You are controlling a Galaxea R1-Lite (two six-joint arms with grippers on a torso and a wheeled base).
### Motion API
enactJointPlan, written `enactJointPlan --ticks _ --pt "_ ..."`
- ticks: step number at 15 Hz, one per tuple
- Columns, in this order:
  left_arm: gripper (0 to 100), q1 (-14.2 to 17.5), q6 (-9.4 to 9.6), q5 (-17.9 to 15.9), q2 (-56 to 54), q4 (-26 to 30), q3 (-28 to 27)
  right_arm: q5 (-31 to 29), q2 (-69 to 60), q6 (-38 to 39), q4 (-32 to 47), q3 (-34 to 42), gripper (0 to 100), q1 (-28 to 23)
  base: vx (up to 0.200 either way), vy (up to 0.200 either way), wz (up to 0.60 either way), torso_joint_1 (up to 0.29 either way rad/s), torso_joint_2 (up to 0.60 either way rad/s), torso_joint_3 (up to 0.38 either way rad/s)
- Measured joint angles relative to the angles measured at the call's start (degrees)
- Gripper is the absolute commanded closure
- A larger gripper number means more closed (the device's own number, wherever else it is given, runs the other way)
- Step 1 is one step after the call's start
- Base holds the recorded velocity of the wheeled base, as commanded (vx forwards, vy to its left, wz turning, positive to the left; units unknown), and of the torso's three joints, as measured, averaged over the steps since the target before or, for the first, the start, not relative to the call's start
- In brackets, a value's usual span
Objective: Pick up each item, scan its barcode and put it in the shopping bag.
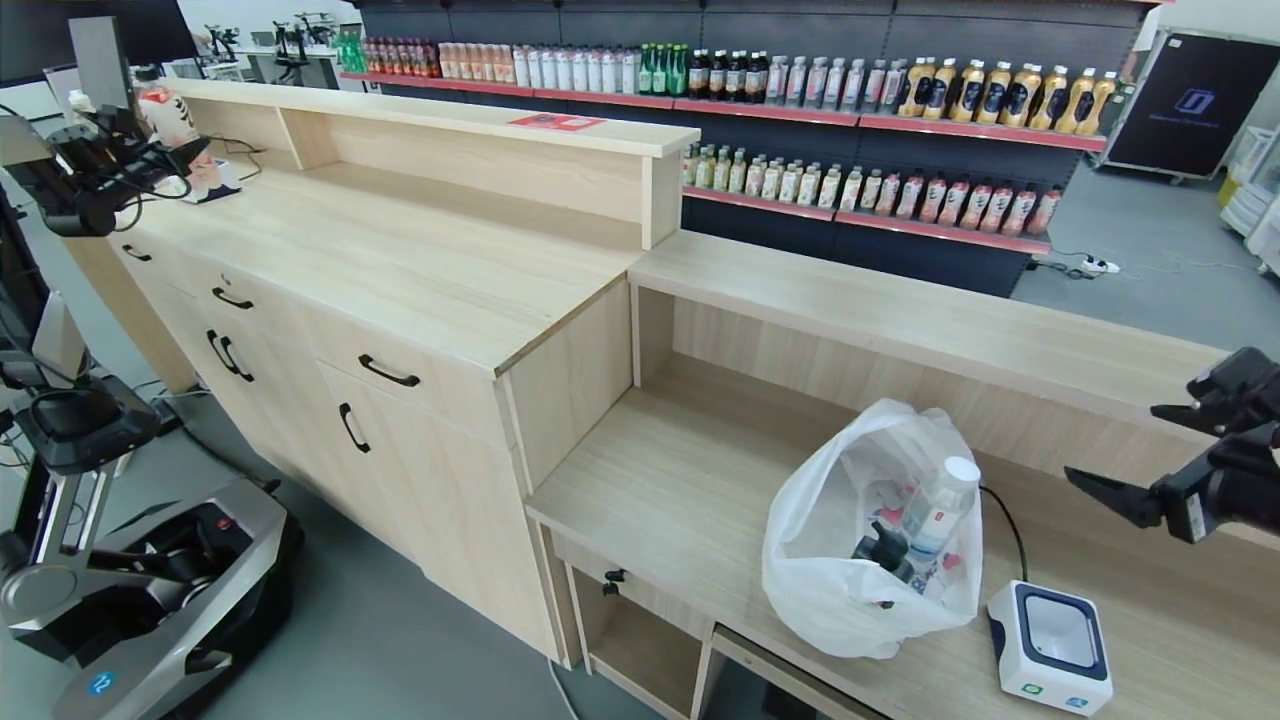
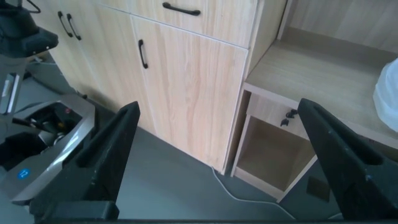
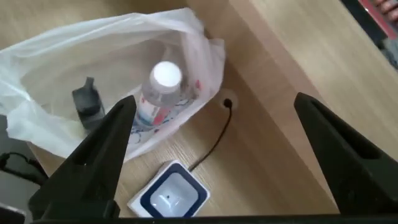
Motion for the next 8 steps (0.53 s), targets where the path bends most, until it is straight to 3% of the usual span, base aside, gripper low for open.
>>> enactJointPlan --ticks 2,8 --pt "0 -0.06 0.0 -0.01 0.0 0.02 0.0 -9.96 -3.96 7.42 0.49 -0.5 0 -0.83 0.0 0.0 -0.6 0.002 0.0 0.007" --pt "0 -0.01 0.0 -0.01 0.0 0.0 0.06 -21.6 -13.84 15.77 8.18 3.16 0 1.05 0.0 0.0 -0.6 0.005 0.01 0.002"
